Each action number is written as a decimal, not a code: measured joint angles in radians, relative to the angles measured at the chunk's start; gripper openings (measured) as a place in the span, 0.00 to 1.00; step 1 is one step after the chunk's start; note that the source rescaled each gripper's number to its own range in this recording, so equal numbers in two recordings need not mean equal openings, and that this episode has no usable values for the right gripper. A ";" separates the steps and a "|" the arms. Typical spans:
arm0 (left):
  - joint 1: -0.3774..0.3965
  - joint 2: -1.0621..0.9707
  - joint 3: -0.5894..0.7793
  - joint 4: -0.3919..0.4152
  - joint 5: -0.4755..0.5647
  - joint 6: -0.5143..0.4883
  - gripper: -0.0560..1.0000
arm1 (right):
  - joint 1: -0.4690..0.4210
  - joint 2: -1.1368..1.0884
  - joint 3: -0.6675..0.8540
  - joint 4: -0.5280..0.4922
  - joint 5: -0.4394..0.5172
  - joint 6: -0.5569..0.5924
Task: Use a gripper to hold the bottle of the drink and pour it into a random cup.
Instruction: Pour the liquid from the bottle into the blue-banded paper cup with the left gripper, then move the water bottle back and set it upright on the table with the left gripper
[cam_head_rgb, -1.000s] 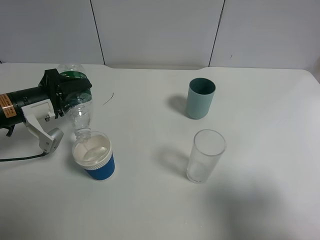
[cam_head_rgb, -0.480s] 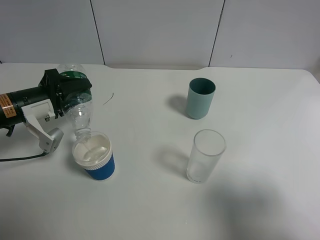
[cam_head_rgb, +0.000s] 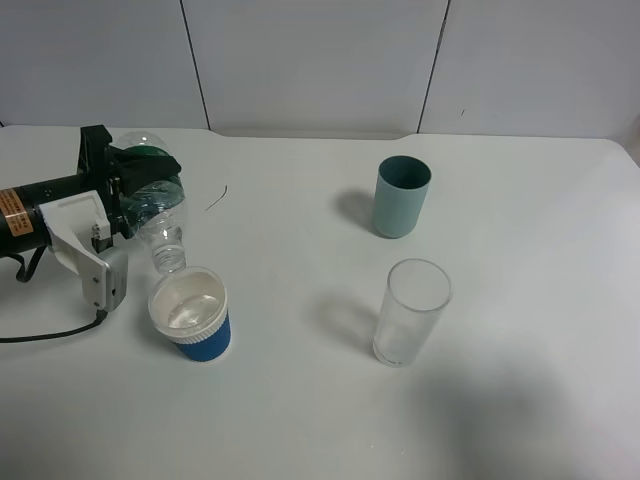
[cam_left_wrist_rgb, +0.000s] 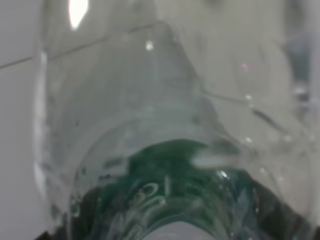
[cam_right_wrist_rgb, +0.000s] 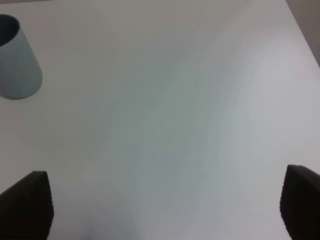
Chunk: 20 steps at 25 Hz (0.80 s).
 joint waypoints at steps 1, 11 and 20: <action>0.000 0.000 0.000 0.000 0.000 -0.023 0.06 | 0.000 0.000 0.000 0.000 0.000 0.000; 0.000 0.000 0.000 -0.055 0.000 -0.378 0.06 | 0.000 0.000 0.000 0.000 0.000 0.000; 0.000 -0.039 0.001 -0.122 0.009 -0.570 0.06 | 0.000 0.000 0.000 0.000 0.000 0.000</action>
